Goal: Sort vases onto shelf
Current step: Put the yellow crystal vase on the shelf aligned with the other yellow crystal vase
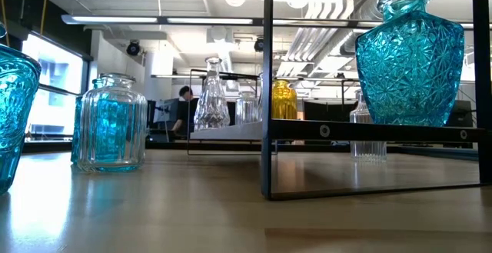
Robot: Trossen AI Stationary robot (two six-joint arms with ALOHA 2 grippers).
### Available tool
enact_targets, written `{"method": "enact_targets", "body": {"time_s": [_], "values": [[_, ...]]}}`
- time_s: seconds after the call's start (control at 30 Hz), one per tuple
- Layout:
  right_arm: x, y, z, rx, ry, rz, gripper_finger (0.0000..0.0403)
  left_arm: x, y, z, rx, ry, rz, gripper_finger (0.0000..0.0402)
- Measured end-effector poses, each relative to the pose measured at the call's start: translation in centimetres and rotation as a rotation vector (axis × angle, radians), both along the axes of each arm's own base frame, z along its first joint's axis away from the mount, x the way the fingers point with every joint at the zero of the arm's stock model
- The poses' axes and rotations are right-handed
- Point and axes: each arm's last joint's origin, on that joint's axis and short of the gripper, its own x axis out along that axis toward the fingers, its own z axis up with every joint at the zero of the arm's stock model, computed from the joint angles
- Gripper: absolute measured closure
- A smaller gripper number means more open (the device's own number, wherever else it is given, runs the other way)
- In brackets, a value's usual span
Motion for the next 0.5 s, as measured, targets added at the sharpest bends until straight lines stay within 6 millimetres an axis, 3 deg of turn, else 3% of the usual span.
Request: {"method": "enact_targets", "body": {"time_s": [0.23,0.5], "values": [[-0.2,-0.2,-1.9,0.047,0.01,-0.008,0.0217,0.0,0.0,0.0,-0.001,-0.001,0.002,0.03],[-0.2,-0.3,-2.2,0.036,0.019,-0.006,0.0224,0.0,0.0,0.0,-0.001,-0.001,0.002,0.03]]}}
